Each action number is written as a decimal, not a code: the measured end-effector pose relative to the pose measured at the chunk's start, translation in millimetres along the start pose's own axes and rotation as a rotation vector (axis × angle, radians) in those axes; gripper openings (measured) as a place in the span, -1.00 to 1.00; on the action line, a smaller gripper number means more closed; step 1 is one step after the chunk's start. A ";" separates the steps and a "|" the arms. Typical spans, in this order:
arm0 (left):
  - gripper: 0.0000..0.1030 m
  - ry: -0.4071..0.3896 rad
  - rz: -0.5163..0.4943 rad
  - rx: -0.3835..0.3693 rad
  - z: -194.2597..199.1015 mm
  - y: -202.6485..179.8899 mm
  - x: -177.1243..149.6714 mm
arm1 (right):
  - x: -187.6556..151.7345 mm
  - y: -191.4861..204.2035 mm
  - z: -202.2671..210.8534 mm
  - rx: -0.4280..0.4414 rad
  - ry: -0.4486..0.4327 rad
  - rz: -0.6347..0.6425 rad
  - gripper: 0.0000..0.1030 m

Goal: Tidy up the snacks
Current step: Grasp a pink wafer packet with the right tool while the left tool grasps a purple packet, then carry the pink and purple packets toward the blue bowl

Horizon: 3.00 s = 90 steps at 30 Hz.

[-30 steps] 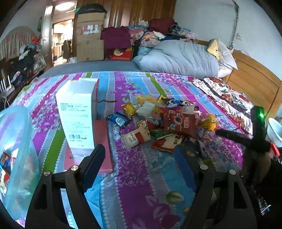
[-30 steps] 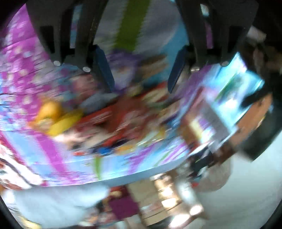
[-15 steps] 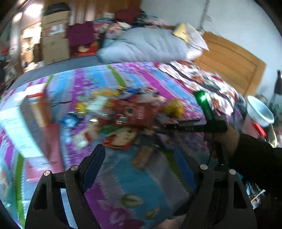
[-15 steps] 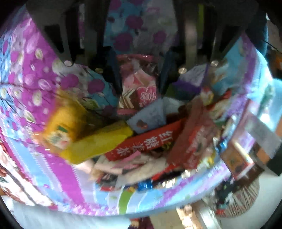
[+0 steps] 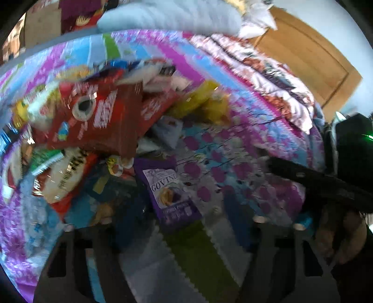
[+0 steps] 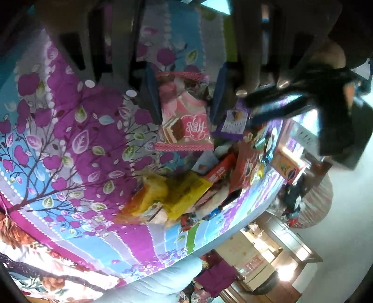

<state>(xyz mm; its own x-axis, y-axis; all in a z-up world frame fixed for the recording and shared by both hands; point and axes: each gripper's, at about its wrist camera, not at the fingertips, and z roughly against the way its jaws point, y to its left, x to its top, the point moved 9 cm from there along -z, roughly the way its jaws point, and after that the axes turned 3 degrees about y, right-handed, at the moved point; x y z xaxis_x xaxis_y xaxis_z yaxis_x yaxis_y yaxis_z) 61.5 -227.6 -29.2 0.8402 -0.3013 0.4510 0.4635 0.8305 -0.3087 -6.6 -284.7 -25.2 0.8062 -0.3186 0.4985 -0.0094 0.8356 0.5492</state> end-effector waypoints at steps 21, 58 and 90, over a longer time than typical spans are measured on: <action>-0.58 -0.086 -0.096 0.068 10.7 -13.4 22.9 | 4.9 12.3 17.0 -0.035 -0.077 0.087 -0.18; -0.81 -0.020 -0.214 0.174 5.2 12.9 -41.1 | -19.9 14.9 1.2 -0.091 -0.033 0.152 -0.16; -0.82 -0.735 0.209 0.365 404.7 186.5 -28.0 | 66.6 343.9 -5.1 0.213 -0.156 0.566 -0.17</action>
<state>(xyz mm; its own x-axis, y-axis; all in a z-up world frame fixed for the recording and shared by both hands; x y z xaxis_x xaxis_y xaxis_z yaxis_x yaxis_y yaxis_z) 10.5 125.3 239.4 0.4429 0.1518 0.8837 0.0925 0.9726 -0.2134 46.9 -16.2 193.4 0.5463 0.0721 0.8344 -0.5404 0.7916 0.2854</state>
